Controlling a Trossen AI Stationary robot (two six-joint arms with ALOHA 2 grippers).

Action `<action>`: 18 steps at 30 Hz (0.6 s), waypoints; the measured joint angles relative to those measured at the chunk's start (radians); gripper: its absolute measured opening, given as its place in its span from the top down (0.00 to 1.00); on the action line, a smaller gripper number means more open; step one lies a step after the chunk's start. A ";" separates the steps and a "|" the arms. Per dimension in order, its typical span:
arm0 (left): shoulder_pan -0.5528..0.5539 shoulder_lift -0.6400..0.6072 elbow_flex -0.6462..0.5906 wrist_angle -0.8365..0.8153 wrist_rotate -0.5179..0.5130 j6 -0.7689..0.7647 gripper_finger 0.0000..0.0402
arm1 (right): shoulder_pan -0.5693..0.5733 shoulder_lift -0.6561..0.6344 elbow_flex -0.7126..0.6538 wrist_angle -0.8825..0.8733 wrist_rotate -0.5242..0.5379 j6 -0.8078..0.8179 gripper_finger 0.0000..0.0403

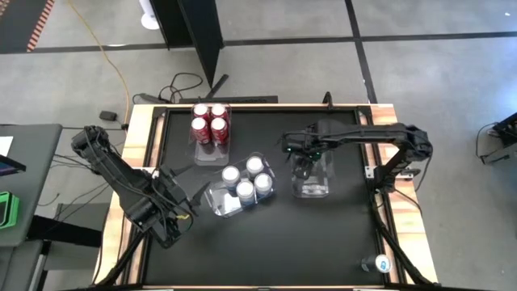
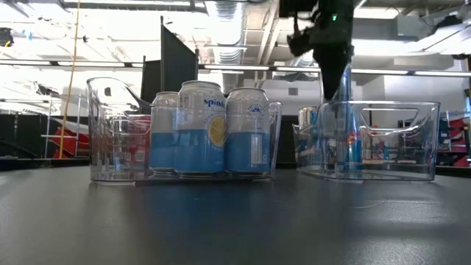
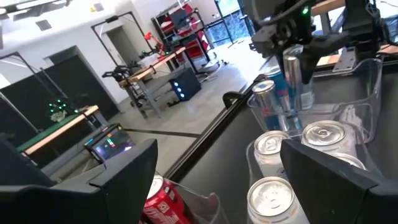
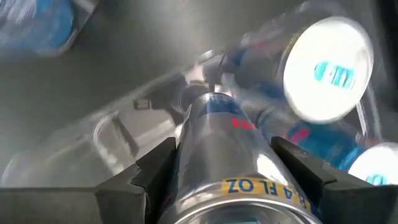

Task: Sort soda cans
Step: Put the left blue soda can into the right transparent bin

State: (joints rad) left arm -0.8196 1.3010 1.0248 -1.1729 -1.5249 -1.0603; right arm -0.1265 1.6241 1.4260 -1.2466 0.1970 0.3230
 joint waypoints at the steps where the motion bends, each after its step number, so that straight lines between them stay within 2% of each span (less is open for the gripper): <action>1: 0.000 0.000 0.000 -0.003 0.000 0.000 0.16 | -0.008 0.001 -0.008 0.019 0.000 -0.004 0.42; 11: 0.000 0.000 0.000 -0.007 0.004 -0.008 0.16 | -0.039 0.004 -0.092 0.172 -0.014 0.050 0.42; 18: 0.000 0.000 0.000 0.009 0.009 -0.017 0.16 | -0.056 0.084 -0.095 0.185 -0.019 0.096 0.42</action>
State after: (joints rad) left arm -0.8200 1.3014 1.0248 -1.1642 -1.5155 -1.0778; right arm -0.1829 1.7076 1.3308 -1.0617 0.1776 0.4189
